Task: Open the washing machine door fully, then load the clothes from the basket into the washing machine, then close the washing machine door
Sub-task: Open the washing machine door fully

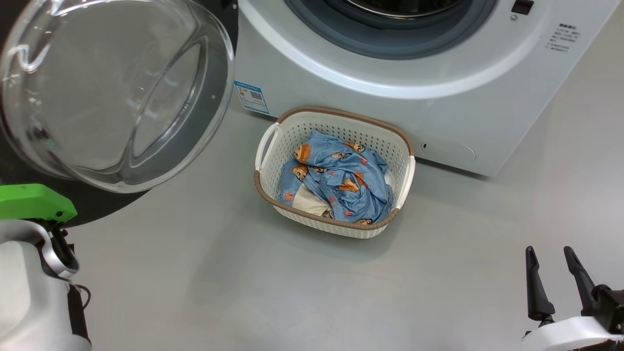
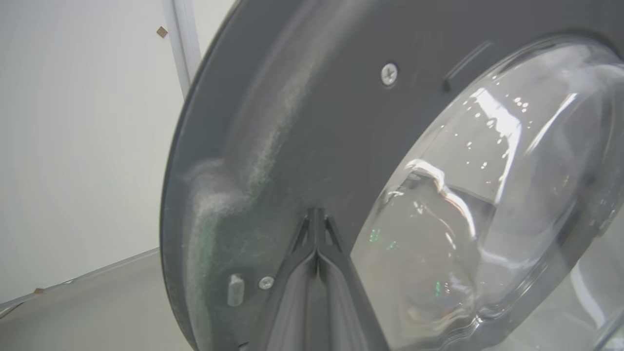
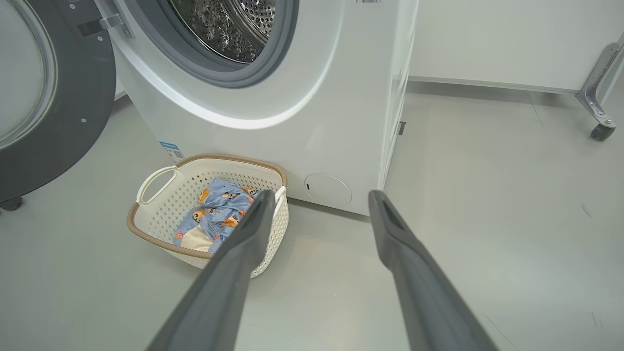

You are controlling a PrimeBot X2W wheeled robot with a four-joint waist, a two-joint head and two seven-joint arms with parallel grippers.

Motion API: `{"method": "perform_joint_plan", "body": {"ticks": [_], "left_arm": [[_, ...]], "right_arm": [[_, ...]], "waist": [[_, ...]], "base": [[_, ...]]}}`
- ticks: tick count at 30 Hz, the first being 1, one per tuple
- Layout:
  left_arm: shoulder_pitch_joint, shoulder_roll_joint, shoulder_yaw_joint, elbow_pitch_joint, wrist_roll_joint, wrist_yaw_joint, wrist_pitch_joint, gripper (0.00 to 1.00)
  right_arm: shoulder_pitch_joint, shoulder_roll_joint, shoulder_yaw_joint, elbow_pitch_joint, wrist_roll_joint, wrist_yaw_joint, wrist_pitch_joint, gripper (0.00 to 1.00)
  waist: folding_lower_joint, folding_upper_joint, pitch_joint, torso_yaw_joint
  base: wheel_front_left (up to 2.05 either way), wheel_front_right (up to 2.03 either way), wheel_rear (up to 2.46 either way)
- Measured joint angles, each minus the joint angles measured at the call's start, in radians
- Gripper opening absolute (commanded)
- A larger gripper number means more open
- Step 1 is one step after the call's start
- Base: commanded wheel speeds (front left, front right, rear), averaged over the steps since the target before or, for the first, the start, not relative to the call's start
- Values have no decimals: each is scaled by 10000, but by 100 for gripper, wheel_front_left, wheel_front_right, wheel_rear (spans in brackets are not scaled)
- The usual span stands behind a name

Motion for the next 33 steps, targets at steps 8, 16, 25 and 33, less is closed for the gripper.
{"method": "perform_joint_plan", "body": {"ticks": [8, 16, 25, 33], "left_arm": [[-476, -111, 244, 502, 339, 0, -61, 0], [-726, -121, 520, 1024, 614, 0, -102, 0], [-737, -190, 529, 1120, 604, 0, -127, 0], [-577, -286, 314, 364, 456, -337, -128, 36]], "right_arm": [[-22, -21, -249, 17, 0, 0, 0, 100], [-200, -19, -244, 132, 0, 0, 0, 100], [-199, 44, -163, 366, 10, 0, 0, 100], [-199, 59, -88, 407, 12, 0, 0, 100]], "waist": [[0, 0, 286, -289], [0, 0, 219, -297], [0, 0, -193, -286], [0, 0, -651, -218]], "base": [[0, 0, 0], [0, 0, 0], [0, 0, 0], [0, 0, 0]]}}
